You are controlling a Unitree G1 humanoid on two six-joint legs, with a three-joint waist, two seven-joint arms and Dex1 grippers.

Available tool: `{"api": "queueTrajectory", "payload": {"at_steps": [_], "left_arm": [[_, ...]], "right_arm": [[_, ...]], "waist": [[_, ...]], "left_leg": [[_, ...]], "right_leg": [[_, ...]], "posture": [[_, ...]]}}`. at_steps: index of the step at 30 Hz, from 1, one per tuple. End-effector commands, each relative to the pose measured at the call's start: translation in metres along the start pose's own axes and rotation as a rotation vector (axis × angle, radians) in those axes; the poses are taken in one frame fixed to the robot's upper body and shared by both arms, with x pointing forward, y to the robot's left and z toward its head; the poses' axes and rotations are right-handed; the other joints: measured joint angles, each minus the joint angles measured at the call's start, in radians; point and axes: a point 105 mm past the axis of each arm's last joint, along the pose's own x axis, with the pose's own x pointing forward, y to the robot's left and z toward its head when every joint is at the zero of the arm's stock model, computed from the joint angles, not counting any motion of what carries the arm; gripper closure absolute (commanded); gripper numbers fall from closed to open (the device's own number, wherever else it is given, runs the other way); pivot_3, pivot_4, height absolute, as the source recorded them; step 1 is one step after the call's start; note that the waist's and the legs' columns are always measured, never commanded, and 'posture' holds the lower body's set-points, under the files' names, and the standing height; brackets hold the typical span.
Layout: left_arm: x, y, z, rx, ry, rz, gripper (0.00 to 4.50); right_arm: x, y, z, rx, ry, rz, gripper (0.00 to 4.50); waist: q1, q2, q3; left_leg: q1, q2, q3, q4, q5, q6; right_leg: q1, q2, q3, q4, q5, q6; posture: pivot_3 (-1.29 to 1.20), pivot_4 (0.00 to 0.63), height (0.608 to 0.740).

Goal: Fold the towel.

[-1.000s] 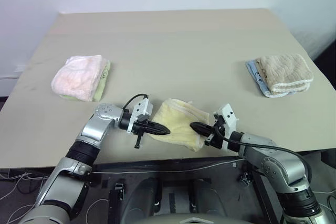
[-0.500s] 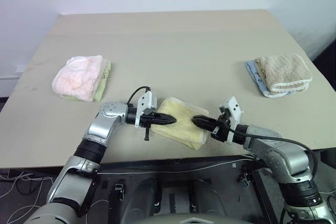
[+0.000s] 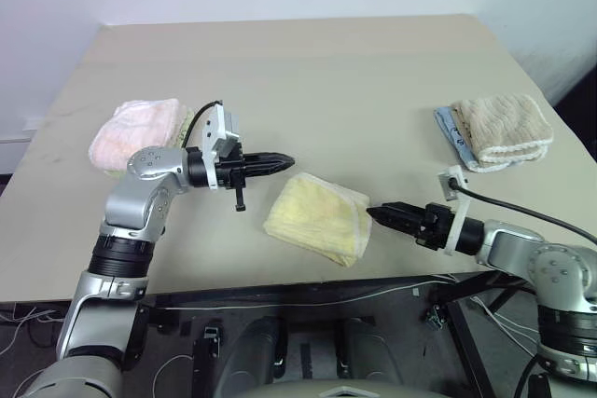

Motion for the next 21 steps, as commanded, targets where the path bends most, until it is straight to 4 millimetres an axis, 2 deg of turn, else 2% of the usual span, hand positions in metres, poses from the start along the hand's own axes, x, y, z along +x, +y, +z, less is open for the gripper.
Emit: {"api": "queueTrajectory", "payload": {"at_steps": [1,5,9,14,17,21], "left_arm": [[0.001,-0.011,0.008,-0.032,-0.038,-0.029,4.5],[-0.001,-0.021,0.007,-0.061,-0.018,-0.064,4.5],[-0.009,-0.03,0.001,-0.102,0.032,-0.11,4.5],[-0.015,-0.041,-0.001,-0.062,0.085,-0.174,4.5],[-0.017,-0.037,-0.003,-0.041,0.111,-0.158,3.86],[-0.018,-0.034,-0.006,-0.025,0.117,-0.146,2.49]], "right_arm": [[-0.014,0.004,0.012,0.055,-0.061,0.011,0.02],[-0.019,0.011,-0.003,0.105,0.014,0.017,0.02],[-0.016,0.015,-0.037,0.185,0.206,0.009,0.02],[-0.006,0.023,-0.04,0.196,0.213,0.044,0.02],[-0.002,0.021,-0.042,0.196,0.219,0.025,0.0],[0.008,0.023,-0.037,0.209,0.192,0.041,0.0]], "waist": [[0.001,0.0,0.0],[0.003,0.0,0.0],[-0.005,0.0,0.0],[-0.009,0.0,0.0],[-0.009,0.0,0.0],[-0.021,0.0,0.0]], "left_leg": [[0.0,0.0,0.0,0.0,0.0,0.0],[-0.001,0.0,0.0,0.0,-0.001,-0.001],[-0.001,0.0,0.0,0.0,-0.001,-0.001],[-0.001,0.001,0.0,0.0,-0.001,-0.001],[-0.001,0.001,0.0,0.0,-0.002,-0.001],[-0.001,0.001,0.0,0.0,-0.002,-0.001]], "right_leg": [[0.0,0.0,0.0,0.0,0.0,0.0],[0.0,-0.001,0.0,0.0,-0.001,-0.001],[0.0,-0.001,0.0,-0.001,-0.001,-0.002],[0.0,-0.001,0.0,-0.001,-0.001,-0.002],[0.0,-0.001,0.0,-0.001,-0.001,-0.002],[0.0,-0.001,0.0,-0.002,-0.001,-0.002]], "posture": [[0.0,0.15,0.74],[0.0,0.15,0.74],[0.0,0.15,0.74],[0.0,0.15,0.74],[0.0,0.15,0.74],[0.0,0.15,0.74]]}}
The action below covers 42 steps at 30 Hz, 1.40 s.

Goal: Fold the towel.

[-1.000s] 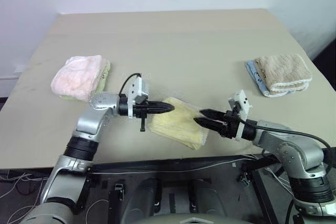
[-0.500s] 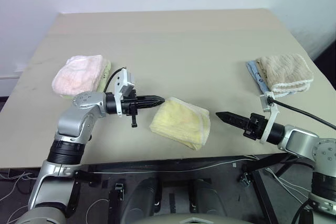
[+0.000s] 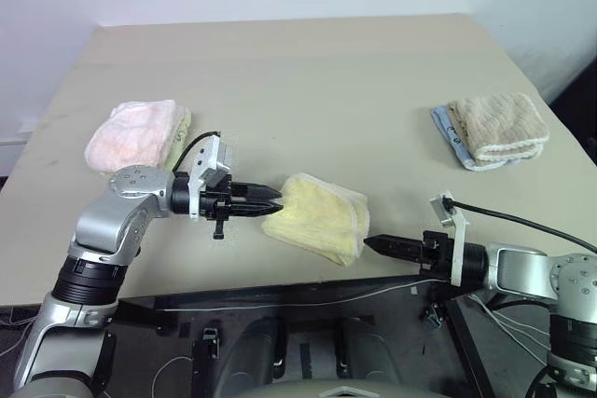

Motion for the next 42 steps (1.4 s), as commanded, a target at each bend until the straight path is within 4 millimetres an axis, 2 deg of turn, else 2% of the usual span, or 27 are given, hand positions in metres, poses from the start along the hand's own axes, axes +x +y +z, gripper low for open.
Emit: {"api": "queueTrajectory", "payload": {"at_steps": [1,7,11,14,20,23,28,34,38,42], "left_arm": [[0.0,0.0,0.004,0.041,0.0,-0.011,2.13],[-0.003,-0.002,-0.001,0.026,0.016,-0.017,0.02],[-0.004,0.0,-0.004,0.036,0.032,0.005,0.02],[-0.005,-0.006,-0.008,0.033,0.06,-0.027,0.02],[-0.003,-0.007,-0.014,0.054,0.082,-0.007,0.02],[-0.004,-0.004,-0.015,0.064,0.083,0.014,0.0],[-0.004,-0.003,-0.015,0.058,0.073,0.022,0.0],[-0.004,-0.004,-0.01,0.057,0.055,0.004,0.0],[-0.005,-0.002,-0.011,0.067,0.077,0.001,0.0],[-0.005,0.009,-0.002,0.07,0.015,0.054,0.0]], "right_arm": [[0.012,0.006,0.006,0.009,-0.022,0.035,0.0],[0.024,0.018,0.009,0.072,-0.051,0.117,0.0],[0.032,0.019,0.003,0.096,-0.026,0.109,0.0],[0.043,0.02,0.0,0.121,-0.013,0.115,0.0],[0.058,0.006,0.006,0.133,-0.026,0.018,0.0],[0.052,0.011,0.013,0.128,-0.053,0.053,0.66],[0.047,0.014,0.02,0.123,-0.077,0.065,2.38],[0.044,0.031,0.019,0.089,-0.07,0.134,4.48],[0.045,0.04,0.014,0.017,-0.029,0.138,4.48],[0.038,0.054,0.035,-0.022,-0.095,0.187,4.48]], "waist": [[-0.007,0.0,0.0],[-0.009,0.0,0.0],[-0.007,0.0,0.0],[-0.007,0.0,0.0],[-0.016,0.0,0.0],[-0.011,0.0,0.0],[-0.007,0.001,0.0],[-0.007,0.001,0.0],[-0.007,0.001,0.0],[-0.006,0.001,0.0]], "left_leg": [[0.0,0.0,0.0,0.0,0.0,0.0],[0.0,0.0,0.0,-0.001,0.0,0.0],[-0.001,0.0,0.0,-0.001,0.0,0.0],[-0.001,0.0,0.0,-0.001,0.0,0.0],[0.0,0.001,0.0,-0.002,0.0,0.0],[0.0,0.001,0.0,-0.002,0.0,0.0],[-0.001,0.001,0.0,-0.002,0.0,0.0],[-0.001,0.001,0.001,-0.003,0.0,0.0],[-0.001,0.001,0.001,-0.003,0.0,0.0],[-0.002,0.001,0.001,-0.003,0.0,0.001]], "right_leg": [[0.0,0.0,0.0,0.0,0.0,0.0],[-0.001,0.0,0.0,0.0,0.0,0.0],[-0.001,0.0,0.0,-0.001,0.0,0.0],[-0.001,0.0,0.0,-0.001,0.0,0.0],[-0.001,0.0,0.0,0.0,0.0,0.0],[-0.001,0.0,0.0,0.0,0.0,0.0],[-0.001,0.0,0.0,-0.001,0.0,0.0],[-0.002,0.0,0.0,-0.001,0.0,0.0],[-0.002,0.0,0.0,-0.002,0.0,0.0],[-0.002,0.0,0.0,-0.002,0.0,0.0]], "posture": [[0.0,0.15,0.74],[0.0,0.15,0.74],[0.0,0.15,0.74],[0.0,0.15,0.74],[0.0,0.15,0.74],[0.0,0.15,0.74],[0.0,0.15,0.74],[0.0,0.15,0.74],[0.0,0.15,0.74],[0.0,0.15,0.74]]}}
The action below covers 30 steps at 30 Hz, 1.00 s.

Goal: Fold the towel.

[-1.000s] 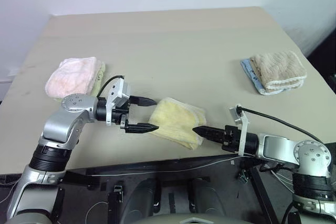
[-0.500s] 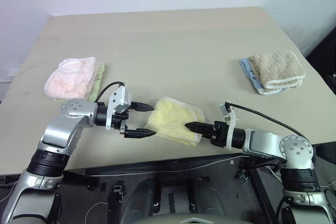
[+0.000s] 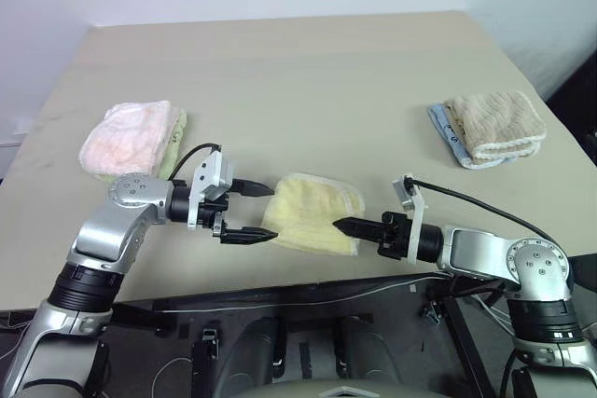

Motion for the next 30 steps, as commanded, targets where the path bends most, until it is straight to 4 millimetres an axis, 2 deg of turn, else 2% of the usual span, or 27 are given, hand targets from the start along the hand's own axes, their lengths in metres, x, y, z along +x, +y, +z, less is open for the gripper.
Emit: {"api": "queueTrajectory", "payload": {"at_steps": [1,7,12,20,24,28,30], "left_arm": [[-0.003,0.011,0.016,0.036,-0.071,0.057,0.0],[-0.009,0.028,0.032,0.013,-0.173,0.152,0.0],[-0.013,0.032,0.033,-0.036,-0.218,0.197,0.0],[-0.009,0.046,0.04,-0.02,-0.266,0.276,0.0],[-0.004,0.053,0.041,-0.016,-0.271,0.299,0.0],[-0.001,0.052,0.039,-0.011,-0.258,0.285,0.0],[-0.001,0.051,0.038,-0.014,-0.248,0.28,0.0]], "right_arm": [[-0.007,0.026,0.026,-0.067,-0.081,0.09,4.48],[-0.024,0.033,0.053,-0.107,-0.176,0.086,4.48],[-0.04,0.035,0.079,-0.14,-0.301,0.074,4.48],[-0.083,0.043,0.144,-0.216,-0.623,0.032,4.48],[-0.107,0.034,0.178,-0.241,-0.794,-0.068,4.48],[-0.126,0.021,0.199,-0.236,-0.908,-0.153,4.48],[-0.143,0.013,0.209,-0.245,-0.981,-0.219,4.48]], "waist": [[0.0,0.0,0.0],[0.003,-0.001,0.001],[0.002,-0.001,0.001],[0.004,-0.001,0.001],[0.004,-0.001,0.001],[0.003,-0.001,0.001],[0.003,-0.001,0.001]], "left_leg": [[0.0,0.0,0.0,0.0,0.0,0.0],[0.0,0.0,0.0,0.0,0.001,0.002],[-0.001,0.0,0.0,0.0,0.001,0.003],[-0.001,0.0,0.001,0.001,0.001,0.003],[-0.001,0.0,0.001,0.001,0.001,0.003],[-0.001,0.0,0.001,0.001,0.001,0.003],[-0.001,0.0,0.001,0.001,0.001,0.003]], "right_leg": [[0.0,0.0,0.0,0.0,0.0,0.0],[0.0,0.0,0.0,0.0,0.0,0.0],[0.0,0.0,0.0,0.0,0.0,0.001],[0.0,0.0,0.0,0.0,0.0,0.001],[0.0,0.0,0.0,0.0,0.0,0.001],[0.0,0.0,0.0,0.0,0.001,0.002],[0.0,0.0,0.0,0.0,0.001,0.002]], "posture": [[0.0,0.15,0.74],[0.0,0.15,0.74],[0.0,0.15,0.74],[0.0,0.15,0.74],[0.0,0.15,0.74],[0.0,0.15,0.74],[0.0,0.15,0.74]]}}
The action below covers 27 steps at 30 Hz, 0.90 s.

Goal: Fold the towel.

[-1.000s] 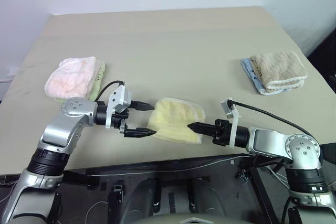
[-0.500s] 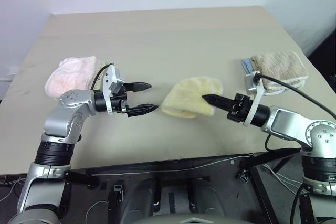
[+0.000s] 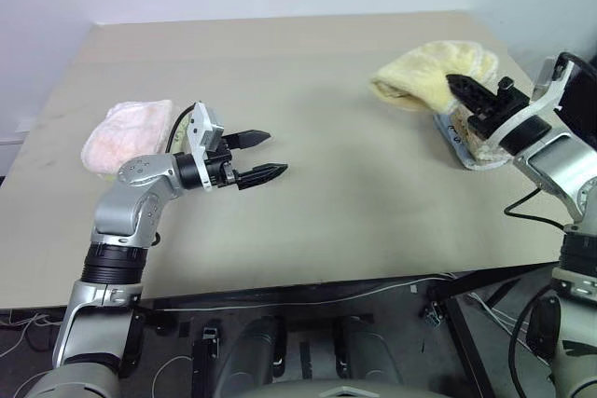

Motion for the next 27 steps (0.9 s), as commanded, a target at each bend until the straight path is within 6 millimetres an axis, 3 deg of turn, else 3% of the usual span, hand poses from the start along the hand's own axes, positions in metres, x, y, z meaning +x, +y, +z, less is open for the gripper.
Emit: {"api": "queueTrajectory", "payload": {"at_steps": [1,5,9,18,23,27], "left_arm": [[0.0,0.0,0.008,0.042,-0.004,-0.011,0.0],[-0.003,-0.003,-0.002,0.054,0.062,-0.029,0.0],[-0.003,-0.005,-0.007,0.043,0.076,-0.04,0.0],[-0.006,-0.004,-0.014,0.043,0.106,-0.034,0.0],[-0.007,-0.003,-0.015,0.035,0.094,-0.032,0.0],[-0.004,-0.004,-0.015,0.026,0.075,-0.035,0.0]], "right_arm": [[-0.008,-0.009,0.047,-0.073,-0.183,-0.063,4.48],[-0.018,-0.022,0.075,-0.074,-0.309,-0.121,4.48],[-0.023,-0.029,0.086,-0.083,-0.361,-0.146,4.48],[-0.036,-0.045,0.074,-0.178,-0.321,-0.229,4.48],[-0.039,-0.055,0.057,-0.169,-0.282,-0.249,4.48],[-0.046,-0.082,0.053,-0.122,-0.31,-0.353,4.48]], "waist": [[0.0,0.0,0.0],[0.0,0.001,0.0],[-0.001,0.001,0.001],[0.0,0.002,0.001],[-0.001,0.002,0.001],[-0.003,0.002,0.001]], "left_leg": [[0.0,0.0,0.0,0.0,0.0,0.0],[0.0,0.0,0.0,0.0,0.0,0.0],[0.0,0.0,0.0,-0.001,0.0,0.0],[0.0,0.0,0.0,0.0,0.0,0.0],[0.0,0.0,0.0,0.0,0.0,0.0],[0.001,0.0,0.0,0.0,0.0,0.0]], "right_leg": [[0.0,0.0,0.0,0.0,0.0,0.0],[0.0,0.0,0.0,0.0,0.0,0.0],[0.0,0.0,0.0,0.0,0.0,0.0],[0.0,0.0,0.0,0.001,0.001,0.001],[0.0,0.0,0.0,0.001,0.001,0.001],[0.0,0.0,0.0,0.001,0.001,0.001]], "posture": [[0.0,0.15,0.74],[0.0,0.15,0.74],[0.0,0.15,0.74],[0.0,0.15,0.74],[0.0,0.15,0.74],[0.0,0.15,0.74]]}}
